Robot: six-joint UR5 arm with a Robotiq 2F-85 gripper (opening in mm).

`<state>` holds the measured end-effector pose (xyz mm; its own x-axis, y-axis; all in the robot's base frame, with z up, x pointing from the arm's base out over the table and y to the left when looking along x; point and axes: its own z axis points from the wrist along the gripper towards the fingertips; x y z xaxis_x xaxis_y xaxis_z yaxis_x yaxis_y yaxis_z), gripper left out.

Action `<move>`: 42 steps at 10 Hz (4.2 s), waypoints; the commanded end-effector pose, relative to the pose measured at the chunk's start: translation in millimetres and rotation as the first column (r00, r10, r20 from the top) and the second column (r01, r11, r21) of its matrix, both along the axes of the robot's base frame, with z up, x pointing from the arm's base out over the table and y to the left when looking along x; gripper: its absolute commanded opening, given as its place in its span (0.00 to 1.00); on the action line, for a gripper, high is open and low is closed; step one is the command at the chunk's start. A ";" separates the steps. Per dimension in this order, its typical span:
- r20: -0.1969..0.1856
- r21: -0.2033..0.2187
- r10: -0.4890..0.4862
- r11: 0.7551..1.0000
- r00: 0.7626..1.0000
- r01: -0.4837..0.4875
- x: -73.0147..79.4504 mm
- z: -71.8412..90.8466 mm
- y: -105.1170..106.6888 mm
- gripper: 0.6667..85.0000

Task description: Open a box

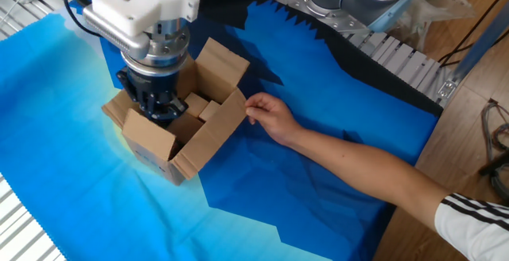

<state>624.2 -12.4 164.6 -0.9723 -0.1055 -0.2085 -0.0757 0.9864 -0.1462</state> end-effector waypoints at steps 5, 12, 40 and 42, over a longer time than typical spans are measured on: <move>0.022 0.085 -0.087 0.993 0.996 0.084 0.4 5.0 14.6 0.01; 0.022 0.129 -0.096 0.987 0.995 0.093 14.2 2.8 24.7 0.01; -0.092 0.029 0.028 0.999 0.995 -0.026 77.7 -32.8 20.9 0.01; -0.116 0.005 0.021 1.000 0.993 -0.021 66.1 -15.8 8.9 0.01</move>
<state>699.9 7.4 129.8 -0.9857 -0.1211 -0.1169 -0.1075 0.9874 -0.1159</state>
